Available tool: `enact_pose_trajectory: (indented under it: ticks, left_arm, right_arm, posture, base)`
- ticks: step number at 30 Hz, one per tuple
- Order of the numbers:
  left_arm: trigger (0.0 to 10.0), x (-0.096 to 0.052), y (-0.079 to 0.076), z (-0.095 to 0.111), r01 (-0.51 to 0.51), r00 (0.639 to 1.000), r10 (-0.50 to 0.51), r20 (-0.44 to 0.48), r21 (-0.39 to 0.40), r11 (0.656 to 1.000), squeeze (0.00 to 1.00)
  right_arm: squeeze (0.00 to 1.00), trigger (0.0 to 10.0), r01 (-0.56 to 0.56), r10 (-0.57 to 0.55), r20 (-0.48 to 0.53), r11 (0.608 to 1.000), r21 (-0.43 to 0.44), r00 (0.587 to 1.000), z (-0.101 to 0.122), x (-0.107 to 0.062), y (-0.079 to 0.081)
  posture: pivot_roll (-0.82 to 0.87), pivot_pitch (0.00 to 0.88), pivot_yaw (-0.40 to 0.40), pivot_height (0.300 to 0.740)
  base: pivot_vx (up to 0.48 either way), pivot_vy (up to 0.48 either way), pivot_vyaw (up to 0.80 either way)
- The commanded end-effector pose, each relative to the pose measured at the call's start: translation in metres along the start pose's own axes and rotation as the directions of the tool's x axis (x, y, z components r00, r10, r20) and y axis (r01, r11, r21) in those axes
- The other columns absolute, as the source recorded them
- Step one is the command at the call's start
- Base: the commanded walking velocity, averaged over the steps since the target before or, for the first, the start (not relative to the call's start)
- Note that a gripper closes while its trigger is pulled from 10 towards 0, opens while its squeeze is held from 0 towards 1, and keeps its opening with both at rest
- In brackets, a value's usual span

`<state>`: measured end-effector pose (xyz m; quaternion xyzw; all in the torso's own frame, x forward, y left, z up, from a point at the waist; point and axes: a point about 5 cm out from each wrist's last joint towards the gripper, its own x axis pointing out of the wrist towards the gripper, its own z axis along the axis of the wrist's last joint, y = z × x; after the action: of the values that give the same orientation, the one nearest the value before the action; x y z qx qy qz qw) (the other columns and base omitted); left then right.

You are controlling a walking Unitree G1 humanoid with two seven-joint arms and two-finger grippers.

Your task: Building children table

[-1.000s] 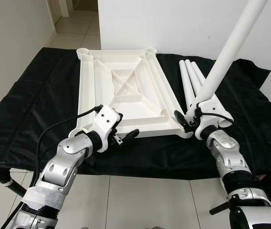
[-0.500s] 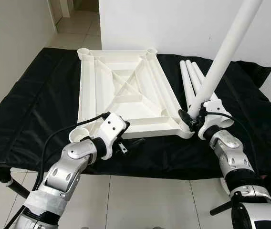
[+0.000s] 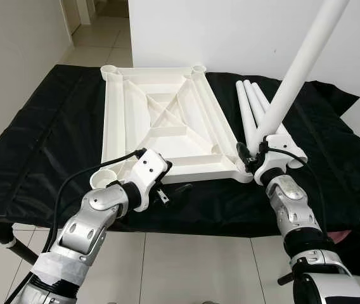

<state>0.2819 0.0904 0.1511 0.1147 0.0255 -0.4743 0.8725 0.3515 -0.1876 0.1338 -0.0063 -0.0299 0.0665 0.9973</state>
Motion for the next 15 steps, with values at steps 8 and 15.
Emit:
enact_pose_trajectory:
  ticks: [8, 15]
  left_arm:
    - [10.0, 0.003, -0.002, 0.001, 0.031, 1.0, -0.03, -0.006, 0.009, 0.999, 0.0]
    - [10.0, 0.003, -0.003, 0.002, 0.031, 0.999, -0.031, -0.005, 0.009, 0.999, 0.0]
  right_arm:
    - [0.0, 10.0, 0.335, -0.334, -0.044, 0.942, 0.011, 0.942, -0.012, -0.012, 0.011]
    - [0.0, 10.0, 0.416, -0.415, -0.03, 0.908, 0.045, 0.909, -0.014, -0.021, 0.035]
  posture:
    - [-0.01, 0.002, -0.026, 0.74]
    - [-0.01, 0.0, -0.029, 0.74]
  base:
    - [0.0, 0.0, 0.0]
    - [0.0, 0.0, 0.0]
